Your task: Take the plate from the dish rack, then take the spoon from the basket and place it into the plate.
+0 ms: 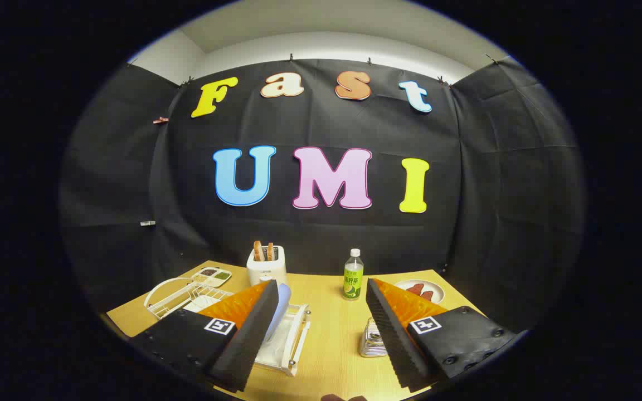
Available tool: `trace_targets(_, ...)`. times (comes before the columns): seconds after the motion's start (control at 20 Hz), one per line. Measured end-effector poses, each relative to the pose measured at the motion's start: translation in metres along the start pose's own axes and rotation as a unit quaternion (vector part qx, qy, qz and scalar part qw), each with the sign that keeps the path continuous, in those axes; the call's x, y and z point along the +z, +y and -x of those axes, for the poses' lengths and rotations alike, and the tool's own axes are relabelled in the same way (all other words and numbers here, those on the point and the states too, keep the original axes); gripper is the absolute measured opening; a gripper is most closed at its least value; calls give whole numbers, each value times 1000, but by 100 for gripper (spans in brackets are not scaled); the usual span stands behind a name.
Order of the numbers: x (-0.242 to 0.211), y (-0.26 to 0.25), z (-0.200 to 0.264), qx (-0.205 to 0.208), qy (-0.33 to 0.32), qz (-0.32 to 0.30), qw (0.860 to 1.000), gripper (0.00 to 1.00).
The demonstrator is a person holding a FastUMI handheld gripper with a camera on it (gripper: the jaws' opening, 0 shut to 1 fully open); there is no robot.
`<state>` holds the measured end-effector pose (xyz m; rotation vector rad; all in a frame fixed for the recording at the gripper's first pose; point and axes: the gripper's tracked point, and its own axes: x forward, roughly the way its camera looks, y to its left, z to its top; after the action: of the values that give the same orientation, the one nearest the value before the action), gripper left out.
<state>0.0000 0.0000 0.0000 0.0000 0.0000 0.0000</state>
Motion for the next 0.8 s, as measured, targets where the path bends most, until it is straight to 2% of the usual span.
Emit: trace_targets(0.8, -8, 17, -10, -3, 23, 3, 1000, 97)
